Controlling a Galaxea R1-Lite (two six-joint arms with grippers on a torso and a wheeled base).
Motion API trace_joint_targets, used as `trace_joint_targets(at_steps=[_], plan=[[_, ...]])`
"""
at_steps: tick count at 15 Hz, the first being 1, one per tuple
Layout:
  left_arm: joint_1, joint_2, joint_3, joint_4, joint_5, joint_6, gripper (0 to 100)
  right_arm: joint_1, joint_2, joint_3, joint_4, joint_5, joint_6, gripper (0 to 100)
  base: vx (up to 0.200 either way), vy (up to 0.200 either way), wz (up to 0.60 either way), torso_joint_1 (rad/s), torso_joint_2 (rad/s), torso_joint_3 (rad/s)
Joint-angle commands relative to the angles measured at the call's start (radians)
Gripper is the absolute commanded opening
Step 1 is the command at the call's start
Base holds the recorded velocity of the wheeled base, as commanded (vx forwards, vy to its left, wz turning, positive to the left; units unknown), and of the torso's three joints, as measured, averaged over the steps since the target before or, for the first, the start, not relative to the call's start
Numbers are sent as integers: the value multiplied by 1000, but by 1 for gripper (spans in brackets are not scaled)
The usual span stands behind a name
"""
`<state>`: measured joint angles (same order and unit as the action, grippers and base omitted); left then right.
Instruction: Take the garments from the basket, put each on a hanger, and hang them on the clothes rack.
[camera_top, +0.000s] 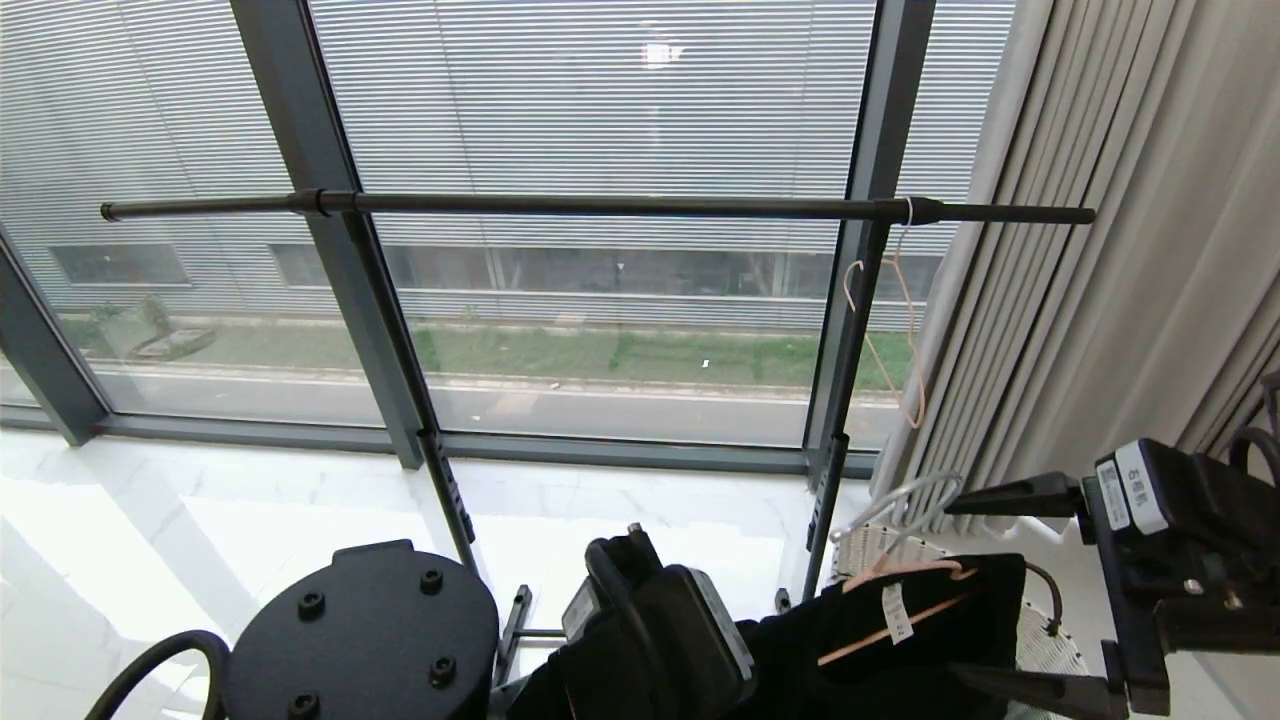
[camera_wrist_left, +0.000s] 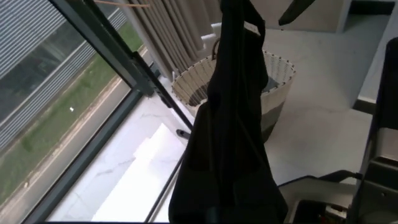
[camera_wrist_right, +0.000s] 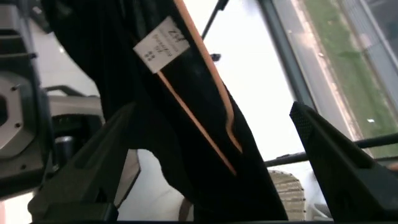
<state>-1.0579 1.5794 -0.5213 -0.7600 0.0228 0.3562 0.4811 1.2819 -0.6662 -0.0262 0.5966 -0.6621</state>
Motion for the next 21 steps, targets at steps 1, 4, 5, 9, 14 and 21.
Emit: trace_joint_targets(at_steps=[1, 4, 5, 9, 14, 21], plan=[[-25, 1, 4, -1, -21, 14, 0, 11, 27, -4, 40, 15, -37, 100, 0, 0, 0, 0, 0, 0], [-54, 1, 3, -1, -30, 27, 0, 17, 43, -7, 117, 26, -149, 100, 0, 0, 0, 0, 0, 0], [-68, 1, 1, -1, -30, 29, 0, 28, 53, -10, 124, 26, -172, 100, 0, 0, 0, 0, 0, 0], [-85, 2, 0, -1, -29, 29, 0, 59, 79, -16, 124, 28, -174, 100, 0, 0, 0, 0, 0, 0], [-85, 2, 0, -2, -27, 29, 0, 59, 85, -15, 121, 28, -171, 0, 0, 0, 0, 0, 0, 0], [-93, 2, 3, -2, -24, 40, 0, 51, 79, 30, -23, 26, -169, 0, 0, 0, 0, 0, 0, 0]])
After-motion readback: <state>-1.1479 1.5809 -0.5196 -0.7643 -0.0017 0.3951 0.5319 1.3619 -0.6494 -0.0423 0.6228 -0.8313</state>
